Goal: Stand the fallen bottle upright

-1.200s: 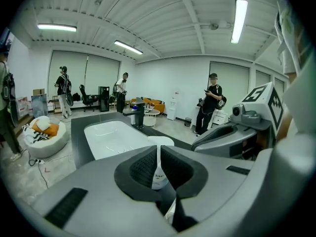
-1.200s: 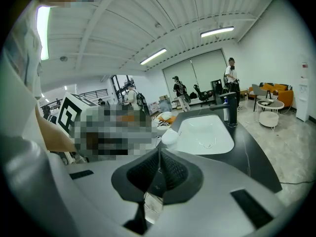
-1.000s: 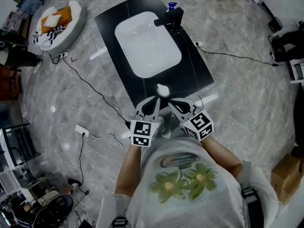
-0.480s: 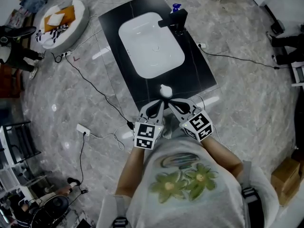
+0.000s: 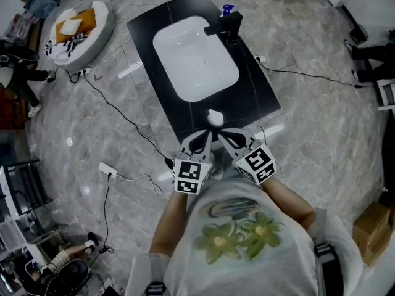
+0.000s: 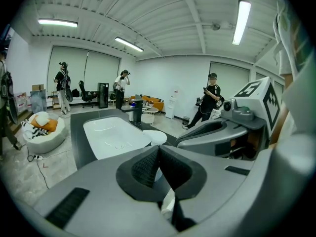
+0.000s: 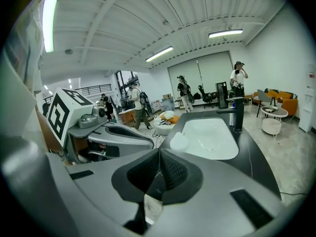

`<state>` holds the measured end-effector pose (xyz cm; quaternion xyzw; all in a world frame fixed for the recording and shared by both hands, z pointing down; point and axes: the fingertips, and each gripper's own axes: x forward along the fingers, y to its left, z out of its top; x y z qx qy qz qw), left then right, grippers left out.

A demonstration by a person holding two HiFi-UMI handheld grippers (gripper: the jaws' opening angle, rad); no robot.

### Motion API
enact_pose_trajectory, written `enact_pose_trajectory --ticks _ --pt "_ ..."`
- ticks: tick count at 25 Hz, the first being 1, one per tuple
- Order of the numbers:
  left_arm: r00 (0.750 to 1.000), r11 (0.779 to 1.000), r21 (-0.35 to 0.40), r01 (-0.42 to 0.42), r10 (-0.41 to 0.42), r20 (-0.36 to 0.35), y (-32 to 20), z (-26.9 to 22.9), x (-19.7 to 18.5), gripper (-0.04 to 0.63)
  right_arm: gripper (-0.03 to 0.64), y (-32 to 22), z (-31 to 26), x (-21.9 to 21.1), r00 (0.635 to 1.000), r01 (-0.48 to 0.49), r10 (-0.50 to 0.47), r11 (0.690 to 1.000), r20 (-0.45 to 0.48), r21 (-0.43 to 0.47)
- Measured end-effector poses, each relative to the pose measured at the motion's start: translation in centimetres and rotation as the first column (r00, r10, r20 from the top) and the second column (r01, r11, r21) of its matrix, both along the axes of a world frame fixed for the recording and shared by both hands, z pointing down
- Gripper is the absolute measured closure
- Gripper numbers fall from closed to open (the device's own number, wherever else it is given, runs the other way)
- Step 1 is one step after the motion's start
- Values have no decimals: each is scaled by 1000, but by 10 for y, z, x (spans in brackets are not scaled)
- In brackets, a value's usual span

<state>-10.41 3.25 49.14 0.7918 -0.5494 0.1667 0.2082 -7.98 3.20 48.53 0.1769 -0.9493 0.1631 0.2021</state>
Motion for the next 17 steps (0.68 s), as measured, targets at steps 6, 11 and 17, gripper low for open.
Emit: enact_pose_trajectory --ticks 6,11,17 --pt "1000 1000 7 -8 8 -9 5 -5 0 577 575 6 -4 0 1000 -3 3 1000 -2 4" --pt "1000 1000 0 -7 7 -24 5 -2 2 577 575 5 -2 0 1000 0 0 1000 1 5" --pt "1000 1000 -3 -7 7 -24 9 -1 2 577 575 10 -2 1 1000 -2 2 1000 -2 4"
